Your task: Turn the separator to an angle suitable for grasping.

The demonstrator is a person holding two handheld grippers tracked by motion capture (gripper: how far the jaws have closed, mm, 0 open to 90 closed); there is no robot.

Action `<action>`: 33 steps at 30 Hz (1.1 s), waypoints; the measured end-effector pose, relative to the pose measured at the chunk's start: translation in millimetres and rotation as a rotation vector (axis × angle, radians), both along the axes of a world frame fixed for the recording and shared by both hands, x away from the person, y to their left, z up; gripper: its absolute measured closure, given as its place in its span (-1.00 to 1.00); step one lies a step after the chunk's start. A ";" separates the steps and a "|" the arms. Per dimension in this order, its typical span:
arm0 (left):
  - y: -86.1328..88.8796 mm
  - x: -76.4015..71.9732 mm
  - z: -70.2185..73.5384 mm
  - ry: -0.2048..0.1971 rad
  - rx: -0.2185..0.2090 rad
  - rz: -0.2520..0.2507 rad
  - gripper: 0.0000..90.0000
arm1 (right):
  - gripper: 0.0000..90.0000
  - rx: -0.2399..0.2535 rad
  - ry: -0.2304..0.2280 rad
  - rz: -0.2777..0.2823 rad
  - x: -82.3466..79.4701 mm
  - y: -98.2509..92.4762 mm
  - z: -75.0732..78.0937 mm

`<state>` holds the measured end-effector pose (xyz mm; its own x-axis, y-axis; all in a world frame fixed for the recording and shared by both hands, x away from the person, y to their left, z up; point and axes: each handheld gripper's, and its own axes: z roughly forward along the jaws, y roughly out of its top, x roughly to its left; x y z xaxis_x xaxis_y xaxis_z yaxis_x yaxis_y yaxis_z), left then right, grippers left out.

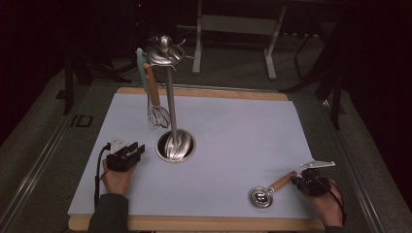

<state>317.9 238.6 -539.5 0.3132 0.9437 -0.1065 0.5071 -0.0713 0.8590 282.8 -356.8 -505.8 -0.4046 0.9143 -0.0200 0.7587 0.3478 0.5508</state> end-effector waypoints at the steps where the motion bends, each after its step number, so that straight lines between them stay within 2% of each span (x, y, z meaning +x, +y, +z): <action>1: 0.0 -0.1 0.0 0.000 0.000 -0.001 0.46 | 0.98 -0.016 0.001 0.002 1.9 2.1 0.8; 12: -0.3 0.3 0.0 0.003 0.006 -0.004 0.46 | 0.98 -0.021 0.015 0.044 26.0 20.4 2.3; 15: -0.1 0.3 0.1 0.005 0.006 -0.004 0.46 | 0.97 -0.026 0.019 0.066 32.4 32.1 2.6; 26: 0.0 0.5 0.0 0.006 0.006 -0.004 0.45 | 0.93 0.027 0.033 0.148 56.8 73.6 5.8; 33: 0.0 0.7 0.0 0.008 0.006 -0.005 0.46 | 0.89 0.039 0.044 0.227 65.2 110.2 5.9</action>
